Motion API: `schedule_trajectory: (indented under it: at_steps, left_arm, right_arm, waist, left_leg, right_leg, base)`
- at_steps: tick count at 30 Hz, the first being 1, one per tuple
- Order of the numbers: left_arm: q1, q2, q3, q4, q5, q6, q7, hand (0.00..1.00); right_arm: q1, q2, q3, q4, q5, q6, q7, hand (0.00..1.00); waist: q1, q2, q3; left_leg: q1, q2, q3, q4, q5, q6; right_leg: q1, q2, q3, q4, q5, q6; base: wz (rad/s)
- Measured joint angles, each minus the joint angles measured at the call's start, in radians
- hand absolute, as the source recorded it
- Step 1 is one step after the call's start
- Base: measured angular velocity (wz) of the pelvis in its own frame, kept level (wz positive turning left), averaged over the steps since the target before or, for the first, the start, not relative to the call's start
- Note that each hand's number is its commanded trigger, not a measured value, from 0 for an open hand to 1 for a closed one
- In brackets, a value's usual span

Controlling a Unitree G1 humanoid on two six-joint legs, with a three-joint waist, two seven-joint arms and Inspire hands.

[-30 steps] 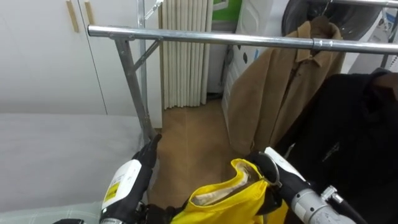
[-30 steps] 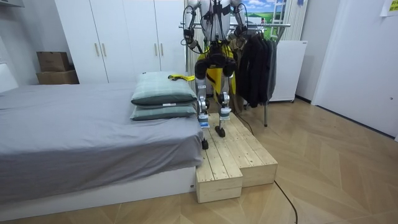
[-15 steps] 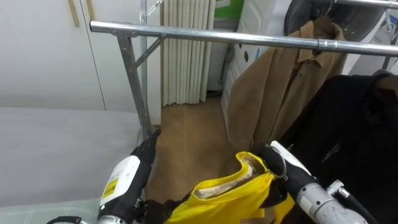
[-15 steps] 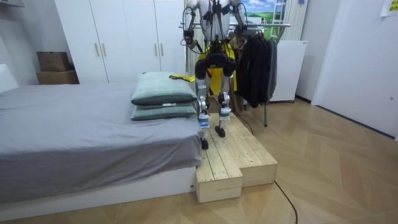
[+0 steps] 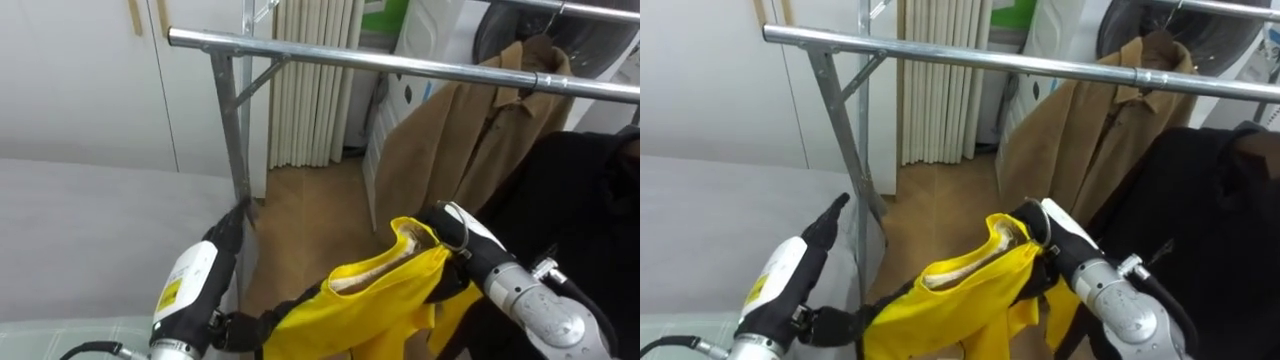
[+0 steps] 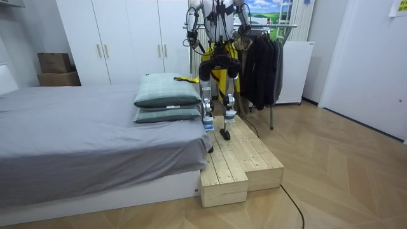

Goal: Hang clothes

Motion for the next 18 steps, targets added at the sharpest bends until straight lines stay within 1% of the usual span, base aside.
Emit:
schedule_trajectory:
  at_steps: [3, 11, 13, 16, 18]
  left_arm:
    - [0.0, 0.001, 0.0, -0.002, -0.001, 0.002, -0.024, 0.0]
    - [0.0, 0.006, 0.001, -0.025, -0.001, 0.004, -0.067, 0.0]
    - [0.0, 0.007, -0.001, -0.026, -0.001, 0.014, -0.087, 0.0]
    - [0.001, 0.007, -0.001, -0.026, -0.001, 0.024, -0.105, 0.0]
    - [0.001, 0.007, -0.001, -0.026, -0.001, 0.027, -0.112, 0.0]
  right_arm:
    - [-0.03, -0.009, 0.0, 0.017, 0.0, 0.0, 0.0, 1.0]
    - [-0.08, -0.01, -0.01, 0.024, 0.006, 0.0, 0.0, 1.0]
    - [-0.081, -0.01, -0.012, 0.024, 0.006, 0.0, 0.0, 1.0]
    - [-0.086, -0.01, -0.012, 0.042, 0.021, 0.0, 0.001, 1.0]
    - [-0.1, -0.01, -0.013, 0.093, 0.061, 0.0, 0.004, 1.0]
  waist:
    - [0.004, 0.0, 0.0]
    - [0.005, -0.001, -0.0012]
    - [0.007, -0.005, -0.0037]
    - [0.009, -0.007, -0.0053]
    - [0.009, -0.011, -0.0082]
  left_leg:
    - [-0.001, 0.002, -0.001, 0.0, 0.0, 0.0]
    - [-0.002, 0.003, -0.002, 0.001, 0.0, 0.0]
    - [-0.002, 0.003, -0.004, 0.001, 0.003, -0.001]
    - [-0.001, 0.003, -0.005, 0.001, 0.004, -0.001]
    - [0.001, 0.003, -0.009, 0.001, 0.004, -0.001]
  right_leg:
    - [-0.002, -0.001, -0.001, -0.001, 0.0, 0.0]
    - [-0.002, -0.003, -0.006, 0.002, 0.0, 0.0]
    - [-0.001, -0.007, -0.009, 0.002, 0.0, 0.0]
    - [0.003, -0.009, -0.012, 0.004, 0.0, 0.0]
    - [0.005, -0.011, -0.018, 0.005, 0.0, 0.0]
  base:
    - [0.0]
    - [0.01]
    - [0.06]
    - [0.05]
    - [0.07]
